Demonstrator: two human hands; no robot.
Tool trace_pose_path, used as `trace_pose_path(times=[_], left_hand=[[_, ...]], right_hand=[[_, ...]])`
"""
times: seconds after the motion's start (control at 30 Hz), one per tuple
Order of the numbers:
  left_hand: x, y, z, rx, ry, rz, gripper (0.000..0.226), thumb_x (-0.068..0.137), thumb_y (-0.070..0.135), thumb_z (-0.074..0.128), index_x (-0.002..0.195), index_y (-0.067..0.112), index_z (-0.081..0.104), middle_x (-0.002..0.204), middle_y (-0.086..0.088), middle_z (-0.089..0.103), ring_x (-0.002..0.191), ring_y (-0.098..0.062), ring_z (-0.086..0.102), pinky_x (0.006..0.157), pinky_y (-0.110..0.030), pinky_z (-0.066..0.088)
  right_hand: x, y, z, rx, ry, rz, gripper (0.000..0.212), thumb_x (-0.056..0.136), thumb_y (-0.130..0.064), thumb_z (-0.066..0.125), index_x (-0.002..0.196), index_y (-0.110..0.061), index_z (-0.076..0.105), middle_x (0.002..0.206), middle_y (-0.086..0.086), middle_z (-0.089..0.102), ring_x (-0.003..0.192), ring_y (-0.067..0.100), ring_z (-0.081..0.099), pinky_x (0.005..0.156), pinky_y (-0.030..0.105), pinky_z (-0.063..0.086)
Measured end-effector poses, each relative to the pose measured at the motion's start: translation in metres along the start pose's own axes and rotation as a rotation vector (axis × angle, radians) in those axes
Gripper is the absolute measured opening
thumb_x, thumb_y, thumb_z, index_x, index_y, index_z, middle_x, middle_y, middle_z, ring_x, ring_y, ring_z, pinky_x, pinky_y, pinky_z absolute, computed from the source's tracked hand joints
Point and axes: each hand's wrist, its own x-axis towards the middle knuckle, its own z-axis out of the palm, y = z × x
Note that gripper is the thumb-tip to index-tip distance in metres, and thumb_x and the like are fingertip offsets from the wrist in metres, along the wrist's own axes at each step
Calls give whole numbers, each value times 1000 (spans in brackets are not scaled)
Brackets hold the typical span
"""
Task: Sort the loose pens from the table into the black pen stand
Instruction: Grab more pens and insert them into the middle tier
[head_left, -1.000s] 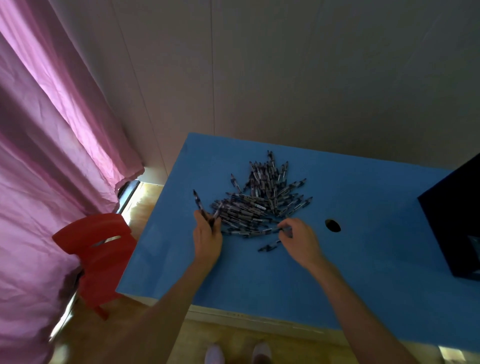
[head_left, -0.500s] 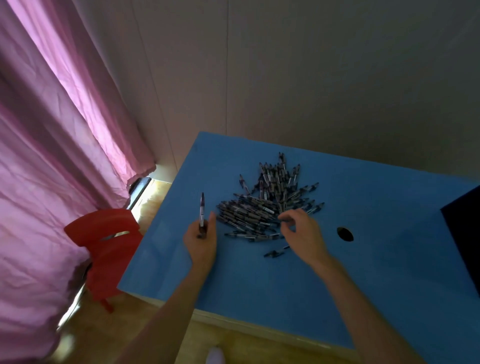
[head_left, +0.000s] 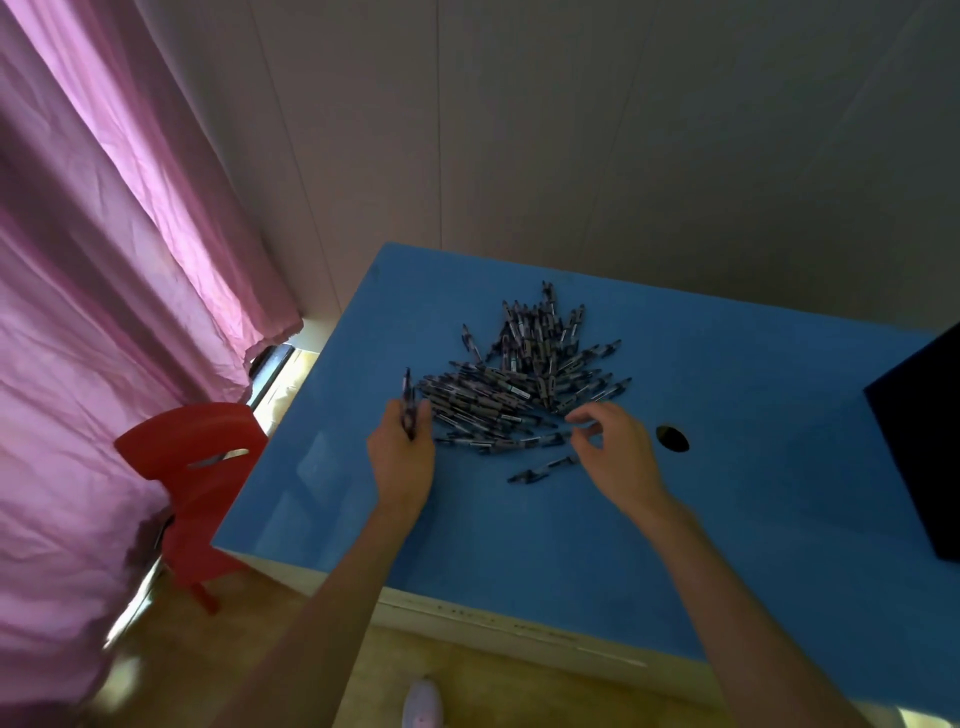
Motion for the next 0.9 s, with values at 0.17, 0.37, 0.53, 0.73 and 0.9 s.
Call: trace_pose_path(times=[0.17,0.37,0.53,0.73,0.9], left_hand=[[-13,19,28,123,-266,-317,49,91,43,66,63,12,40,54,-3,37,49,-17,33,51,-30,29],[-20,19,51,96,-320,-505,51,86,55,69,72,6,72,69,-10,73,55,-22,56,58,-36,54],[-23,28,49,-16,-262,-579,39,88,41,70,69,7,69,60,-4,70,52,-17,57,50,-28,49],[-32,28,41,-26,-191,-541,45,87,46,65,61,16,42,61,-1,47,56,-17,44,53,-30,36],[-38,32,34,-93,-221,-422,39,94,32,60,64,13,45,57,-6,53,52,-19,49,51,-33,44]], right_hand=[[-2,10,-3,21,-2,46,16,96,-14,61,109,-19,68,113,-5,63,93,7,60,80,18,46],[-4,14,-14,17,9,82,14,97,-14,60,109,-18,68,113,-5,63,93,8,59,81,21,45],[-7,24,-20,22,20,110,14,96,-13,61,105,-22,67,113,-4,64,90,3,58,79,20,46],[-11,32,-20,31,15,123,14,96,-13,61,107,-21,67,114,-4,63,92,2,58,79,16,43],[-15,34,-19,34,22,138,15,96,-13,62,107,-21,68,113,-4,64,92,2,58,80,17,44]])
